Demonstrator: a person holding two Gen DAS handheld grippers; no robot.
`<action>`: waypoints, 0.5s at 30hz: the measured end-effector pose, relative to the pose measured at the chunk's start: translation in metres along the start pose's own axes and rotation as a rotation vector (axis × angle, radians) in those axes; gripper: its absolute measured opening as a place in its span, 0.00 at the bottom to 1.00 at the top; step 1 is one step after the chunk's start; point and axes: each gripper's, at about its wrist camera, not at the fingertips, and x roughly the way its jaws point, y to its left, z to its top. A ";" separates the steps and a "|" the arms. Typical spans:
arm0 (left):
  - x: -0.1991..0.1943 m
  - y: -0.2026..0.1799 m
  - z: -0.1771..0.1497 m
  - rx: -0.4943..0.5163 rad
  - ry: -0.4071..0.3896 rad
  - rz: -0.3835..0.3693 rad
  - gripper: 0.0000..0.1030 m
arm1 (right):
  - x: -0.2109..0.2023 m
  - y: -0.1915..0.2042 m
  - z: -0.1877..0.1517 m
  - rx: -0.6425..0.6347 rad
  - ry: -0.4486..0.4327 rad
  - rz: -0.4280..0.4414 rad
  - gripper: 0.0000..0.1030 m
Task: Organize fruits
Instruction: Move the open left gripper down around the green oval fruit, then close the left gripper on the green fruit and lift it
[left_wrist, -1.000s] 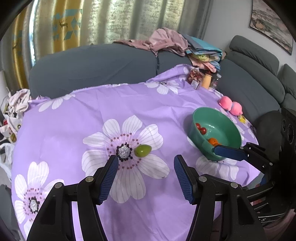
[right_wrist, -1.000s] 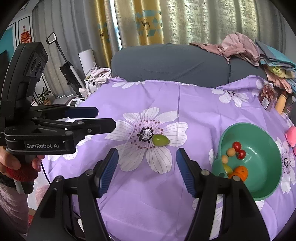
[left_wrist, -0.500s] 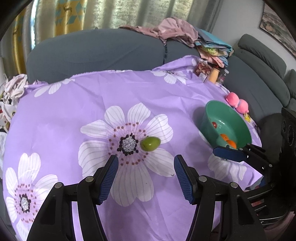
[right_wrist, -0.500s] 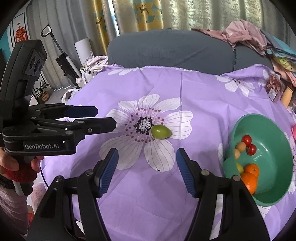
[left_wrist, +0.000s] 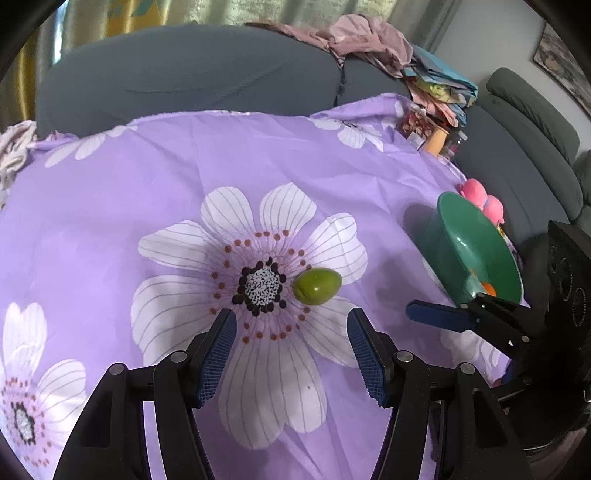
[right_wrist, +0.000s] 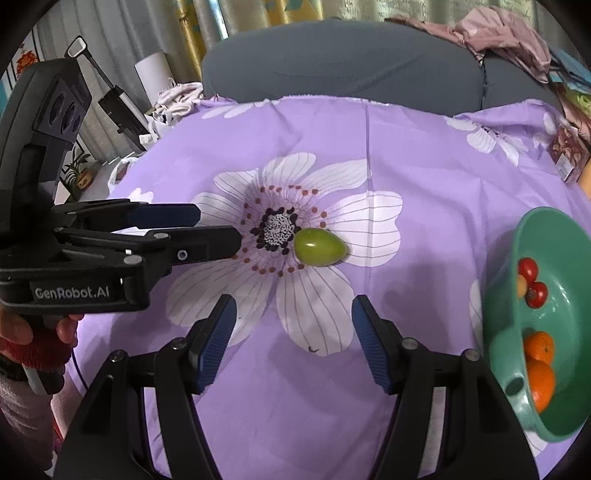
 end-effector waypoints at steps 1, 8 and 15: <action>0.004 0.001 0.001 0.002 0.006 -0.004 0.60 | 0.004 -0.001 0.001 0.001 0.005 0.000 0.63; 0.025 0.001 0.010 0.033 0.030 -0.009 0.60 | 0.028 -0.008 0.012 0.001 0.039 -0.001 0.63; 0.045 0.003 0.015 0.069 0.059 -0.042 0.60 | 0.048 -0.013 0.018 0.010 0.073 0.001 0.63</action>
